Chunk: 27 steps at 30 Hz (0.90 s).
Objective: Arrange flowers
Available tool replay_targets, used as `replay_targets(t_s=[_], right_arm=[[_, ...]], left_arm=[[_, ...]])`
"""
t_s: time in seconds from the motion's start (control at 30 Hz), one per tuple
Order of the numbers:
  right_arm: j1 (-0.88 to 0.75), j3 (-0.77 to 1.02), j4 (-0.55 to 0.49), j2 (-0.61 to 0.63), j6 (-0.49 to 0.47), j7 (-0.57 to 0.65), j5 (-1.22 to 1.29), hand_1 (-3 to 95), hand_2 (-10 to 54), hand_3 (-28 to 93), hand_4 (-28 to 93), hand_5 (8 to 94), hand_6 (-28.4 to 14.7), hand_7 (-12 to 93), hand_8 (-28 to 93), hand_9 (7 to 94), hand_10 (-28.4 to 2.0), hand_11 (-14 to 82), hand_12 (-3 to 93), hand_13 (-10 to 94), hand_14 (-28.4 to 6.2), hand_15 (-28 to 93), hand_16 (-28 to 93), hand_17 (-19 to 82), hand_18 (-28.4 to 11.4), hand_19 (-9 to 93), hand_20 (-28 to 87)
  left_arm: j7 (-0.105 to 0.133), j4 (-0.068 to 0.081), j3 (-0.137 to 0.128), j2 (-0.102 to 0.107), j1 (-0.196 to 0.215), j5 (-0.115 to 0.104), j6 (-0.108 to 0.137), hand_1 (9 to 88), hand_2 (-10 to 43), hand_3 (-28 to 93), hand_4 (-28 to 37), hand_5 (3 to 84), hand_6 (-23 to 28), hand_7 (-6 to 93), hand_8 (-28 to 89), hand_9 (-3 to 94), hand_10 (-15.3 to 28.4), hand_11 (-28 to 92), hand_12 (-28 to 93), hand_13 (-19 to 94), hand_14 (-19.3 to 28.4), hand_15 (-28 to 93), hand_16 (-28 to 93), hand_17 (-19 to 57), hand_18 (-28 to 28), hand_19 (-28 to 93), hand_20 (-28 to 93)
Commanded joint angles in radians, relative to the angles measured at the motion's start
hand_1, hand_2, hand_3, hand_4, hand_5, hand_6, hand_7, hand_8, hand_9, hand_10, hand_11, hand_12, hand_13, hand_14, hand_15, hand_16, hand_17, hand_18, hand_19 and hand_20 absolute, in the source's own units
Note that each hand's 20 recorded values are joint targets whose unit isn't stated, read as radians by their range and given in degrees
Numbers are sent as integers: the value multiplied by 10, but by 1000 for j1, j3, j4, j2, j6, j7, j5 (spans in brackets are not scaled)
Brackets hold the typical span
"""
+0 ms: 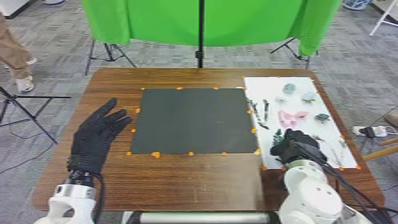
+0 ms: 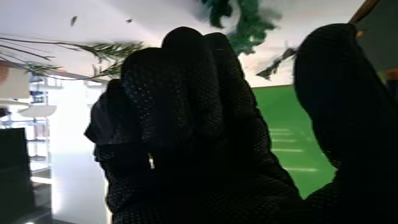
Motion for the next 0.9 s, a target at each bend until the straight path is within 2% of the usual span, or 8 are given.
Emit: replay_targets(t_s=[0.03, 0.1, 0.2, 0.3, 0.37, 0.63, 0.83, 0.9], right_arm=[[53, -79, 87, 2, -24, 32, -73, 403, -95, 722, -229, 676, -99, 238, -121, 681, -208, 550, 195, 709, -135, 755, 121, 404, -272, 932, 414], [74, -114, 117, 7, -11, 28, -107, 417, -95, 726, -240, 699, -90, 261, -126, 695, -197, 556, 195, 722, -129, 754, 126, 416, -268, 932, 428], [95, -153, 154, 8, 18, 23, -148, 474, -95, 697, -265, 727, -85, 291, 8, 722, -177, 560, 205, 747, -114, 749, 136, 438, -261, 932, 447], [105, -179, 186, 16, 39, 12, -182, 549, -95, 683, -280, 782, -62, 334, 65, 784, -140, 537, 257, 806, -90, 729, 160, 491, -241, 932, 477], [100, -177, 191, 21, 71, 5, -193, 571, -95, 685, -281, 806, -55, 337, 72, 811, -130, 528, 266, 827, -82, 724, 166, 511, -232, 932, 485], [77, -144, 130, 66, 232, -7, -305, 578, -95, 717, -282, 850, -56, 299, 127, 853, -128, 522, 263, 863, -72, 718, 174, 541, -225, 932, 524], [136, -140, 51, 48, 271, -62, -314, 579, -95, 730, -283, 867, -58, 275, 149, 867, -127, 514, 261, 877, -71, 716, 176, 552, -223, 932, 546], [180, -162, 32, 33, 279, -99, -282, 580, -95, 733, -283, 871, -59, 270, 152, 870, -126, 513, 262, 879, -71, 716, 176, 555, -224, 932, 548]], left_arm=[[-5, -6, -7, -6, 15, -4, 8, 269, 96, 736, -201, 352, 85, 121, -91, 336, 197, 256, 119, 226, 242, 468, -61, -116, 199, 410, 165], [-11, -4, -7, -9, 8, -4, 9, 268, 96, 736, -200, 351, 84, 121, -91, 336, 197, 257, 119, 226, 242, 469, -61, -116, 199, 410, 165], [-12, -4, -5, -12, 8, -2, 5, 268, 95, 736, -200, 351, 85, 121, -91, 336, 197, 256, 119, 226, 242, 468, -61, -116, 198, 410, 165], [2, -5, 0, -3, 13, -7, 11, 268, 95, 736, -200, 352, 85, 121, -91, 336, 197, 257, 119, 226, 242, 467, -61, -115, 198, 410, 164], [11, -5, 2, 2, 17, -10, 15, 268, 95, 737, -200, 352, 85, 121, -91, 336, 198, 256, 118, 226, 242, 467, -61, -116, 198, 410, 165], [24, -12, -12, 8, 36, -13, 23, 269, 96, 735, -200, 352, 85, 121, -90, 336, 197, 256, 119, 226, 242, 467, -60, -115, 198, 410, 165], [18, -18, -21, 8, 39, -11, 30, 268, 95, 737, -200, 352, 85, 121, -90, 337, 197, 258, 119, 226, 242, 468, -60, -115, 198, 410, 165], [8, -20, -27, 5, 39, -9, 27, 268, 95, 737, -200, 353, 85, 121, -90, 335, 198, 257, 119, 226, 242, 468, -60, -116, 199, 410, 165]])
